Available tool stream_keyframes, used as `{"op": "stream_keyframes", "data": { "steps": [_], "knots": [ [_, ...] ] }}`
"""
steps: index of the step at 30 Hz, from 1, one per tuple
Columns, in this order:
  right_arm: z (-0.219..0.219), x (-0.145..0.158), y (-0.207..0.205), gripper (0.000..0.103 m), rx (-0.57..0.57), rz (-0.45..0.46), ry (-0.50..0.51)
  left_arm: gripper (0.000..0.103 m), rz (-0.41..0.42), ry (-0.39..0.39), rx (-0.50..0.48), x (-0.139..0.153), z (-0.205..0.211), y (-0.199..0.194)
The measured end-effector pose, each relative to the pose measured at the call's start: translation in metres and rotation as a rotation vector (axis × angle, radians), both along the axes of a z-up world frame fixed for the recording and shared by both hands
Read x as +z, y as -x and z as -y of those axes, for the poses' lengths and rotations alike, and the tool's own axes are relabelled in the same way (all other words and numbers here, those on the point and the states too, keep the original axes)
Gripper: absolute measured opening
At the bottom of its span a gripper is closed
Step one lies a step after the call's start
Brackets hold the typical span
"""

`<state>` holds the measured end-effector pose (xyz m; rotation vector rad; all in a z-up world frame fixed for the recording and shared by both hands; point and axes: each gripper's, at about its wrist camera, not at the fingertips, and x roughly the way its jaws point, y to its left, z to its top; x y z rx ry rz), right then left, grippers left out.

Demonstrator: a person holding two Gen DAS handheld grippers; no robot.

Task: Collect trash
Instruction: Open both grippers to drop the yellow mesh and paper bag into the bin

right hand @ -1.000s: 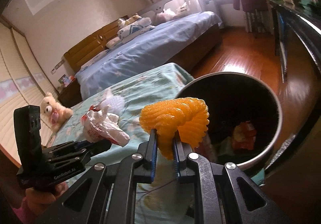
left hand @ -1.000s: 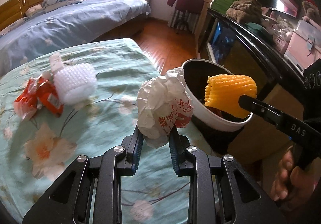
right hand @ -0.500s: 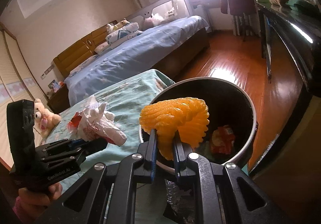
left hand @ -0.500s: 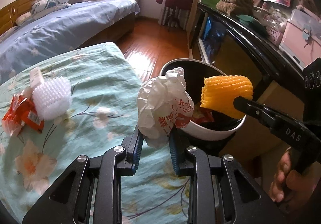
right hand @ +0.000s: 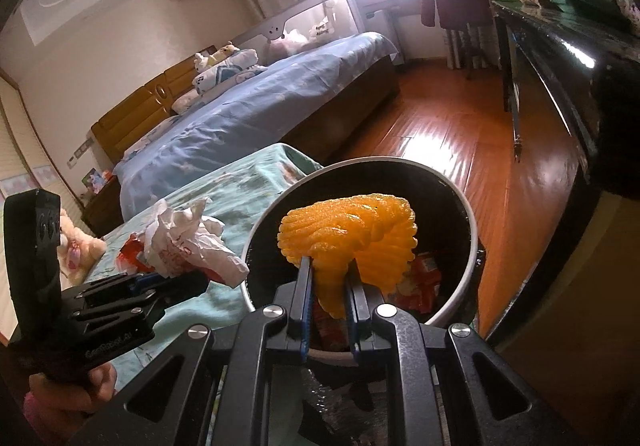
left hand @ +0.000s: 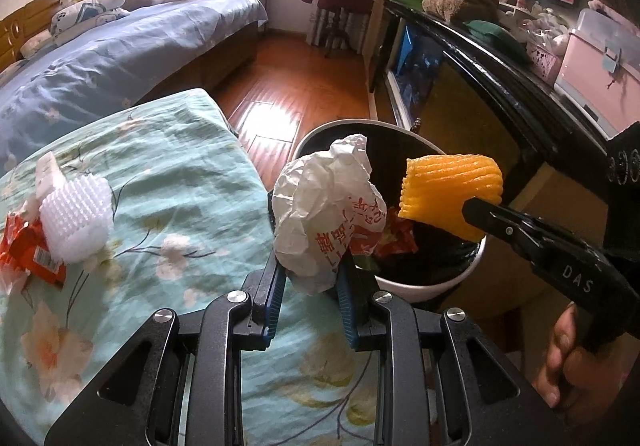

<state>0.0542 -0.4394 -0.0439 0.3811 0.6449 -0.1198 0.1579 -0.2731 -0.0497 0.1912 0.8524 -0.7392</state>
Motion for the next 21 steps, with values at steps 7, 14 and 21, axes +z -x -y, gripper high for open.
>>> {"op": "stream_keyframes", "data": {
  "steps": [7, 14, 21],
  "knots": [
    [0.004, -0.002, -0.004, 0.015, -0.019, -0.011, 0.021, 0.023, 0.001, -0.008, -0.014, 0.002, 0.012, -0.003],
    [0.009, -0.006, -0.008, 0.016, -0.036, -0.025, 0.039, 0.023, 0.003, -0.018, -0.022, 0.003, 0.024, -0.007],
    [0.013, -0.009, -0.012, 0.018, -0.042, -0.041, 0.049, 0.024, 0.0, -0.032, -0.038, 0.002, 0.036, -0.008]
  ]
}}
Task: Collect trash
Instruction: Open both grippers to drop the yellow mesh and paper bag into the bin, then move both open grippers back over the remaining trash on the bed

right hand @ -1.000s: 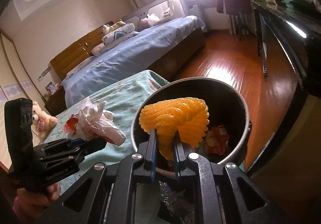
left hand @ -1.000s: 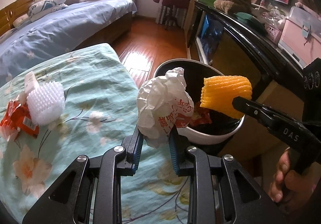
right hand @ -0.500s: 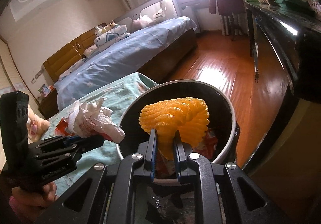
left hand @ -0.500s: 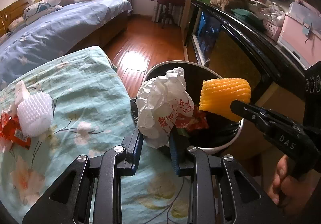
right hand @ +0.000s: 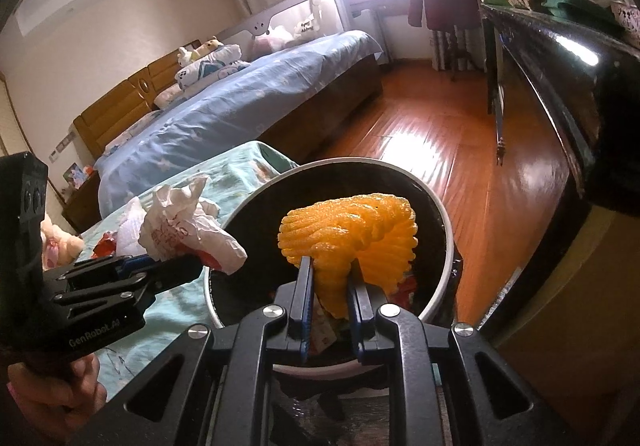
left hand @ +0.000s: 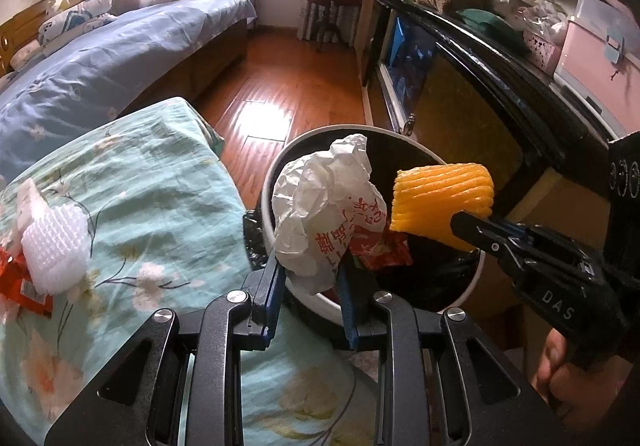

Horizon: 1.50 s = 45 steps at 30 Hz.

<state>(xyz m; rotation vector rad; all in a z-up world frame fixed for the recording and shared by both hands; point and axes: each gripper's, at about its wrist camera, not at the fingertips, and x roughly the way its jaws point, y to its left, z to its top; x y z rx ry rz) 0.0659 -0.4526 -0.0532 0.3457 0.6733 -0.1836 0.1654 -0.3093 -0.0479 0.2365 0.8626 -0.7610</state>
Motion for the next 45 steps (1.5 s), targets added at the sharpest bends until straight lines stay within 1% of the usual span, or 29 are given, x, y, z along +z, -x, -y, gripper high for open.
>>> {"op": "stream_keyframes", "data": {
  "steps": [17, 19, 20, 22, 23, 24, 25, 28, 32, 34, 35, 37, 38, 39, 42, 45],
  "knots": [
    [0.007, -0.005, -0.007, 0.018, -0.007, -0.024, -0.004, 0.026, -0.015, -0.025, -0.016, -0.006, 0.01, -0.005],
    [0.008, -0.007, -0.008, 0.019, -0.01, -0.028, -0.007, 0.031, -0.014, -0.027, -0.024, -0.005, 0.011, -0.005],
    [0.009, -0.008, -0.009, 0.022, -0.016, -0.031, -0.009, 0.033, -0.015, -0.028, -0.028, -0.005, 0.011, -0.004],
    [0.011, -0.009, -0.01, 0.036, -0.025, -0.038, -0.02, 0.044, -0.01, -0.031, -0.025, -0.005, 0.01, -0.004],
    [0.013, -0.01, -0.01, 0.051, -0.028, -0.041, -0.031, 0.047, -0.006, -0.031, -0.022, -0.005, 0.009, -0.003],
    [0.014, -0.011, -0.009, 0.054, -0.029, -0.038, -0.041, 0.051, -0.005, -0.03, -0.018, -0.005, 0.008, -0.003],
    [0.015, -0.011, -0.008, 0.054, -0.031, -0.034, -0.046, 0.053, -0.005, -0.027, -0.014, -0.005, 0.006, -0.003],
    [0.015, -0.01, -0.004, 0.054, -0.035, -0.032, -0.045, 0.053, -0.004, -0.025, -0.002, -0.007, -0.002, -0.002],
    [0.012, -0.009, -0.001, 0.054, -0.033, -0.028, -0.046, 0.054, -0.005, -0.014, 0.036, -0.011, -0.022, 0.0],
    [0.009, -0.008, -0.001, 0.054, -0.028, -0.026, -0.048, 0.057, -0.013, -0.01, 0.066, -0.015, -0.035, 0.001],
    [0.007, -0.007, -0.001, 0.056, -0.025, -0.025, -0.049, 0.058, -0.019, -0.008, 0.078, -0.016, -0.041, 0.001],
    [0.002, -0.006, -0.002, 0.063, -0.01, -0.023, -0.053, 0.061, -0.032, 0.0, 0.101, -0.018, -0.054, 0.001],
    [-0.001, -0.005, -0.003, 0.071, -0.002, -0.022, -0.054, 0.061, -0.036, 0.002, 0.113, -0.019, -0.061, 0.001],
    [-0.004, -0.004, -0.003, 0.076, 0.004, -0.019, -0.054, 0.062, -0.036, 0.002, 0.125, -0.02, -0.068, 0.001],
    [-0.016, 0.0, -0.006, 0.078, 0.032, -0.007, -0.054, 0.064, -0.028, 0.008, 0.173, -0.02, -0.092, 0.0],
    [-0.028, 0.004, -0.009, 0.083, 0.057, 0.003, -0.061, 0.07, -0.018, 0.02, 0.227, -0.02, -0.117, -0.001]
  ]
}}
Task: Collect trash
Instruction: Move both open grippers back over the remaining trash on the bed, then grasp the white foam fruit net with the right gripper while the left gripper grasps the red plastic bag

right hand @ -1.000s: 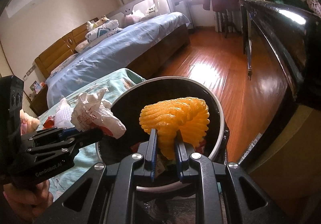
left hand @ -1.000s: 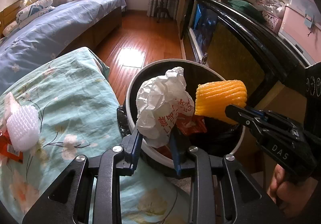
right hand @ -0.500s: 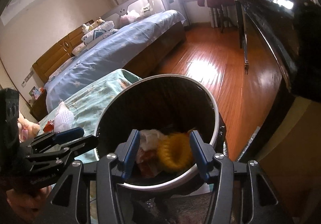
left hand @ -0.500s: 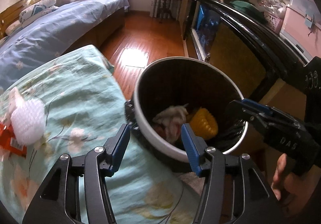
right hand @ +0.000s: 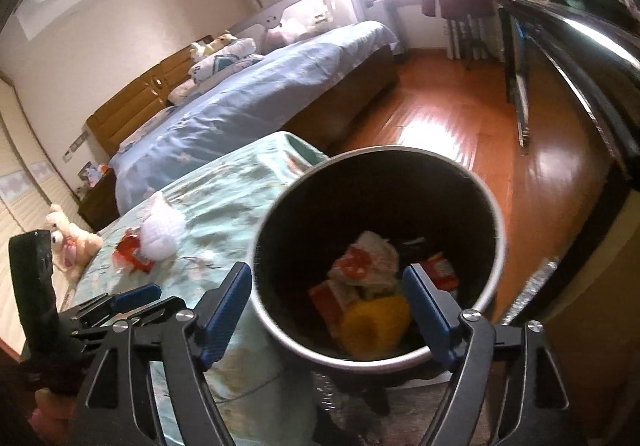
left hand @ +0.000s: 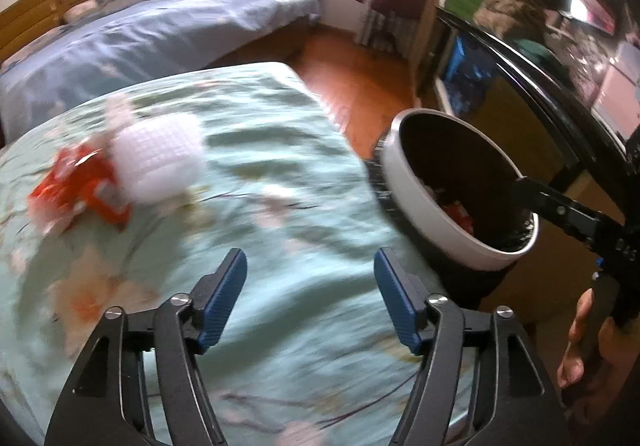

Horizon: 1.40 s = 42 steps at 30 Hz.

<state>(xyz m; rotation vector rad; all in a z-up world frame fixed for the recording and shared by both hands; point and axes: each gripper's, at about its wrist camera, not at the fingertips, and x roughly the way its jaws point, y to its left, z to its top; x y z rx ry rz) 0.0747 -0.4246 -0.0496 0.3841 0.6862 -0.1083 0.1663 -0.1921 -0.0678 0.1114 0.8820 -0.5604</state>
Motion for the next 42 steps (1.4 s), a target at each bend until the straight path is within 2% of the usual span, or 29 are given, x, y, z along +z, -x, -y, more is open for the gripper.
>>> {"op": "stream_keyframes", "data": {
  "steps": [8, 14, 25, 36, 42],
  "knots": [
    [-0.038, 0.004, -0.014, 0.089, 0.088, 0.01, -0.013, 0.074, 0.004, 0.027, 0.12, -0.004, -0.056, 0.002],
    [-0.063, 0.001, -0.026, 0.089, 0.146, 0.003, -0.03, 0.074, -0.017, 0.027, 0.176, -0.012, -0.09, 0.001],
    [-0.109, -0.009, -0.053, 0.09, 0.253, -0.021, -0.04, 0.074, -0.016, 0.015, 0.259, -0.015, -0.131, -0.007],
    [-0.149, -0.029, -0.096, 0.09, 0.339, -0.07, -0.075, 0.074, -0.031, -0.011, 0.351, -0.024, -0.168, -0.035],
    [-0.163, -0.034, -0.115, 0.09, 0.366, -0.085, -0.084, 0.074, -0.027, -0.023, 0.367, -0.024, -0.177, -0.051]
  ]
}}
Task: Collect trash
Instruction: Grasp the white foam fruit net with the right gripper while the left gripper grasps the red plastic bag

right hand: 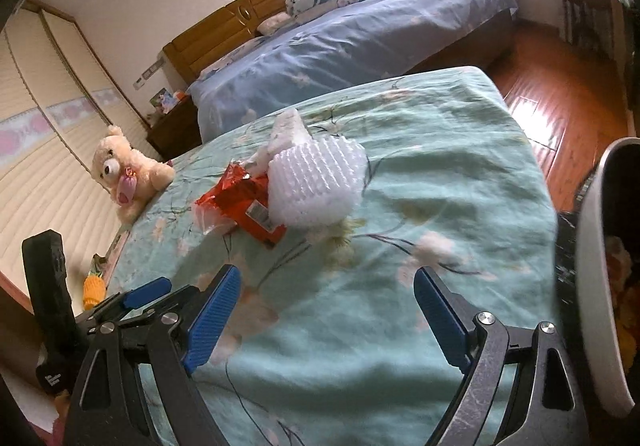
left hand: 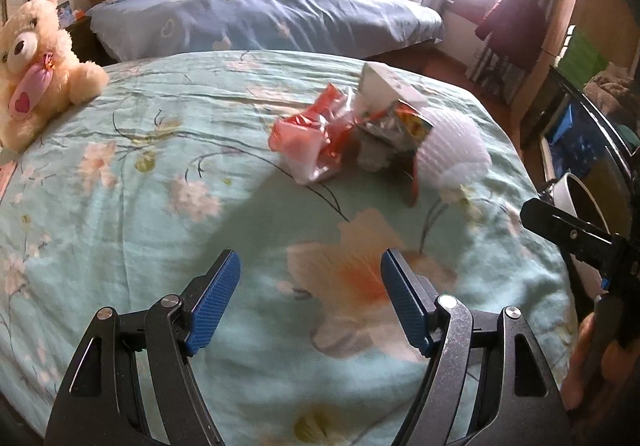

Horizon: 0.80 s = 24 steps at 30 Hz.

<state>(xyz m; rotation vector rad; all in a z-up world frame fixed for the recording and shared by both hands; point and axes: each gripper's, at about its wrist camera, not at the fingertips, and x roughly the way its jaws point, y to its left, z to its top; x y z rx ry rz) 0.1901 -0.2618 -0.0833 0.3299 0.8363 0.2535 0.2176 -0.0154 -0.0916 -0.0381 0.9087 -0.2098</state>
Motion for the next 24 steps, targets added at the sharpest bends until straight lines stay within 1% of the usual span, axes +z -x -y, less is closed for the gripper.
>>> {"op": "stream_keyframes", "data": {
  "steps": [5, 11, 15, 17, 18, 20, 21, 22, 24],
  "knots": [
    [-0.003, -0.001, -0.018, 0.09, -0.005, -0.007, -0.03, 0.074, 0.003, 0.009, 0.01, 0.002, -0.005, -0.021],
    [-0.006, -0.003, -0.043, 0.09, -0.014, -0.014, -0.037, 0.074, 0.017, 0.021, 0.02, 0.005, -0.009, -0.048],
    [-0.008, -0.009, -0.056, 0.09, -0.018, -0.03, -0.041, 0.074, 0.0, 0.064, 0.017, 0.003, -0.013, -0.067],
    [-0.008, -0.013, -0.062, 0.089, -0.01, -0.036, -0.064, 0.074, 0.001, 0.083, 0.021, 0.002, -0.014, -0.073],
    [-0.008, -0.015, -0.064, 0.089, -0.009, -0.04, -0.073, 0.073, 0.0, 0.089, 0.018, 0.001, -0.013, -0.076],
    [-0.007, -0.018, -0.069, 0.087, -0.019, -0.051, -0.08, 0.055, 0.0, 0.094, 0.003, -0.001, -0.01, -0.078],
    [-0.007, -0.019, -0.07, 0.08, -0.023, -0.05, -0.079, 0.04, -0.01, 0.096, -0.01, -0.003, -0.008, -0.079],
    [-0.007, -0.02, -0.071, 0.075, -0.025, -0.05, -0.077, 0.037, -0.02, 0.101, -0.024, -0.005, -0.007, -0.08],
    [-0.008, -0.022, -0.074, 0.048, -0.021, -0.06, -0.079, 0.031, 0.0, 0.093, -0.037, -0.004, -0.003, -0.077]
  ]
}}
